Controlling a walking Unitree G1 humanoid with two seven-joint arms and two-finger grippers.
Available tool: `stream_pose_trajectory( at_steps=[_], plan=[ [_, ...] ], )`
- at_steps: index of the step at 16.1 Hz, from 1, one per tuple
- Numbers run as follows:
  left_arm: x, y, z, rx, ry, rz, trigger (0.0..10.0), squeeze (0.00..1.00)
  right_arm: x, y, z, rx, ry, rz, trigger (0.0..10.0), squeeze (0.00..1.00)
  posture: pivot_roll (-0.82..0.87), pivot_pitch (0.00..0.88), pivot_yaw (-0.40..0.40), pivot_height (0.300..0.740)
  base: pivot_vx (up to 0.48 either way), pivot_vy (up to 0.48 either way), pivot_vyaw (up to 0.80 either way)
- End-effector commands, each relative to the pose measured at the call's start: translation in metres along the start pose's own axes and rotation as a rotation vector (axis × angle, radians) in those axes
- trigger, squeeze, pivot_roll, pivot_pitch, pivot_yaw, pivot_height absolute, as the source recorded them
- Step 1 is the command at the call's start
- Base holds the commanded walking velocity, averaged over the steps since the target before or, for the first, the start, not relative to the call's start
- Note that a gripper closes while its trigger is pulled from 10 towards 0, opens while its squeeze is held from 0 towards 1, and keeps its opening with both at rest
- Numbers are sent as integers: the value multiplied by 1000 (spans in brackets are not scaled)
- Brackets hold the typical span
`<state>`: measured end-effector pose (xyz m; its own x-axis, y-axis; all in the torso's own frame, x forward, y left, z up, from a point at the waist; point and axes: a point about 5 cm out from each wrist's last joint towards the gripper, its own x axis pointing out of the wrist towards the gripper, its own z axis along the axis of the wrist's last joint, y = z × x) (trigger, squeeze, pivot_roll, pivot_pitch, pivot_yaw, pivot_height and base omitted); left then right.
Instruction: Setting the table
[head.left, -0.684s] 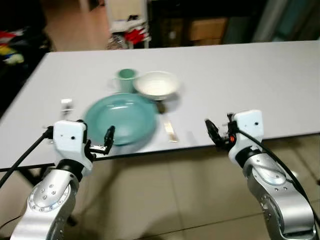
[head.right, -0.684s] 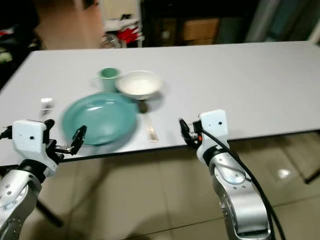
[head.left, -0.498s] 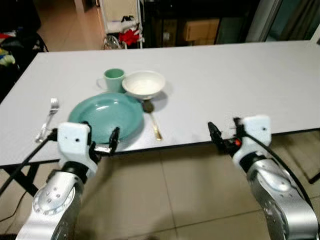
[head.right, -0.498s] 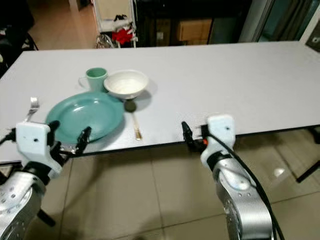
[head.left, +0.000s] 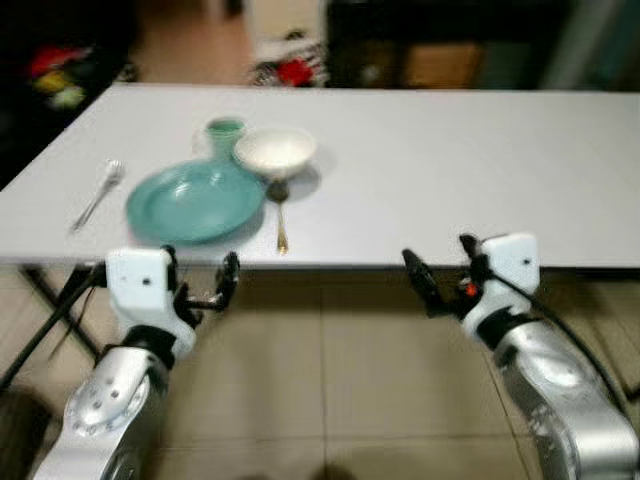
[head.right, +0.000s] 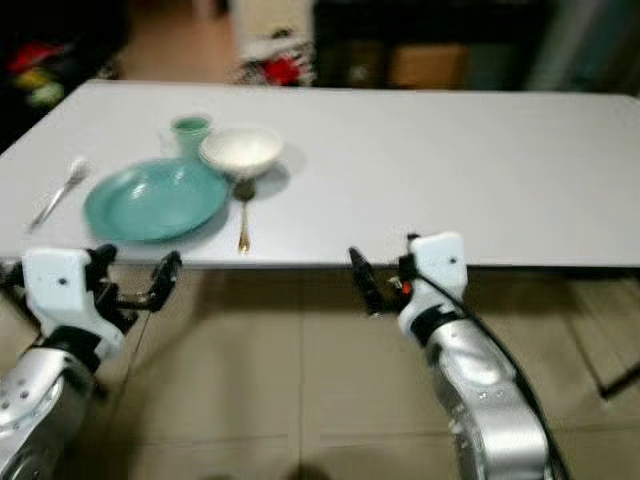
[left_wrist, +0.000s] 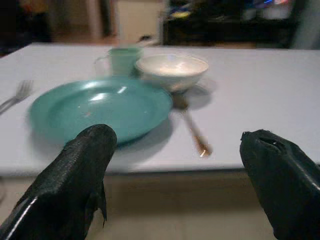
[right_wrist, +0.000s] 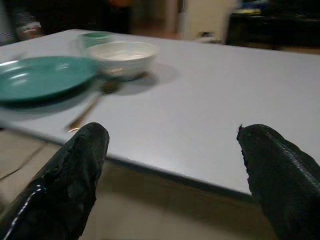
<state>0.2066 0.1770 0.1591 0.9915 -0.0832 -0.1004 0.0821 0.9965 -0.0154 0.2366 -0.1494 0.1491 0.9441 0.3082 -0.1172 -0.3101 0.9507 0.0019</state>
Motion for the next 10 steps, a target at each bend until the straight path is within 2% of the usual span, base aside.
stream_pose_trajectory(
  at_steps=[1,4,7,10],
  plan=[
    [2,3,4,5,-16,-1,10000,1000,2,3,4,-5,-19,32,10000,1000,54,0,25,740,0,0,800],
    [5,5,6,22,-21,9,10000,1000,4,4,7,-28,-21,63,10000,1000,52,0,19,740,0,0,800],
    [1,8,5,22,-19,25,10000,1000,4,5,6,-36,-15,86,10000,1000,56,0,13,740,0,0,792],
    [11,11,6,77,-21,31,10000,1000,7,8,6,-23,-20,93,10000,1000,44,0,25,740,0,0,788]
  ],
)
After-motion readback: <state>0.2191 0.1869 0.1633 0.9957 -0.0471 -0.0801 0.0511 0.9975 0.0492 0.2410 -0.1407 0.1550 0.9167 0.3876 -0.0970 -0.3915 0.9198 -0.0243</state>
